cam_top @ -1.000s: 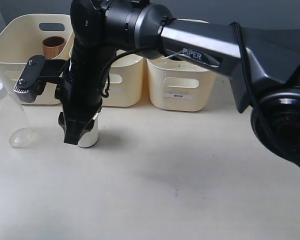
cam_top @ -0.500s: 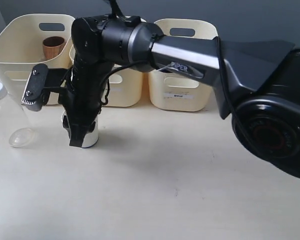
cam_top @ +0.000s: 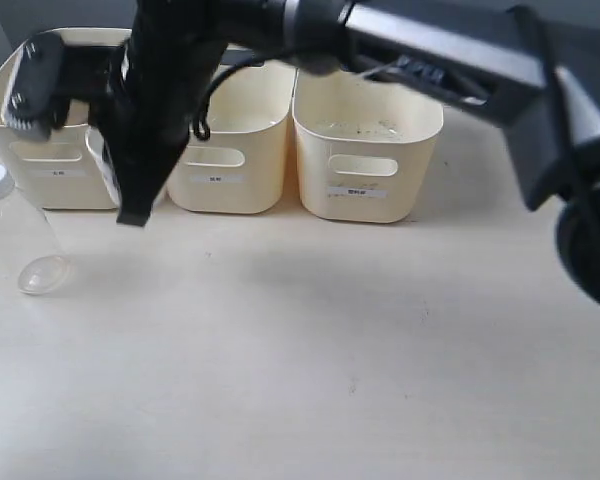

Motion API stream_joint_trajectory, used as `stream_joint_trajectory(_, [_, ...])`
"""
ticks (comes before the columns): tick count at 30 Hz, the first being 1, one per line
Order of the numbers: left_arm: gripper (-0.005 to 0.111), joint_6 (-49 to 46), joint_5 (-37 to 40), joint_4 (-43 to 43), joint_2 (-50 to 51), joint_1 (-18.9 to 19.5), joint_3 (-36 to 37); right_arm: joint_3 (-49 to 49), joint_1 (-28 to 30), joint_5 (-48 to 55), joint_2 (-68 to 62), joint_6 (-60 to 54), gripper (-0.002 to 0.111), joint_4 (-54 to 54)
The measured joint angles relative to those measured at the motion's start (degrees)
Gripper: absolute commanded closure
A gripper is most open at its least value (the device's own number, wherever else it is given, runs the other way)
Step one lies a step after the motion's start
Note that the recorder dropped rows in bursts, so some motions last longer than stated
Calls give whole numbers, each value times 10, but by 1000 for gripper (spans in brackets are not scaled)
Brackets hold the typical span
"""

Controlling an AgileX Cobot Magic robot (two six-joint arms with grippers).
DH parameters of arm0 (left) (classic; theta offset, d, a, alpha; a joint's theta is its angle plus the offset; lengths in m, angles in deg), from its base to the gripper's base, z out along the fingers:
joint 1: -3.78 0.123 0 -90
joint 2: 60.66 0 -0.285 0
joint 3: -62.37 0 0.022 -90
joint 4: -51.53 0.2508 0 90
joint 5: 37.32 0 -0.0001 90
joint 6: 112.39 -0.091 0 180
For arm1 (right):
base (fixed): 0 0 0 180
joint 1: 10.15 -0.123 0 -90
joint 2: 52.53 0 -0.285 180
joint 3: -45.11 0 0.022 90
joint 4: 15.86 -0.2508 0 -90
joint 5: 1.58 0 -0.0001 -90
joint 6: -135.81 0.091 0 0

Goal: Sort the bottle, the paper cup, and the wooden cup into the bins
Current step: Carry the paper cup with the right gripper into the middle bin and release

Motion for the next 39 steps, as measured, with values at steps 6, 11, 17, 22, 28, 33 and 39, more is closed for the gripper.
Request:
stream_joint_trajectory(6, [107, 0, 0, 0, 0, 0, 0, -39, 26, -46, 49, 56, 108, 39])
stream_joint_trajectory(11, [107, 0, 0, 0, 0, 0, 0, -41, 76, -84, 34, 94, 108, 53])
stream_joint_trajectory(17, [107, 0, 0, 0, 0, 0, 0, -41, 134, -114, -12, 103, 108, 6])
stream_joint_trajectory(22, [107, 0, 0, 0, 0, 0, 0, -41, 153, -128, -54, 104, 108, -4])
stream_joint_trajectory(28, [107, 0, 0, 0, 0, 0, 0, -41, 154, -150, -77, 104, 95, -11])
stream_joint_trajectory(33, [107, 0, 0, 0, 0, 0, 0, -41, 154, -153, -85, 104, 78, -13])
stream_joint_trajectory(39, [107, 0, 0, 0, 0, 0, 0, -41, 154, -154, -87, 104, 78, -14])
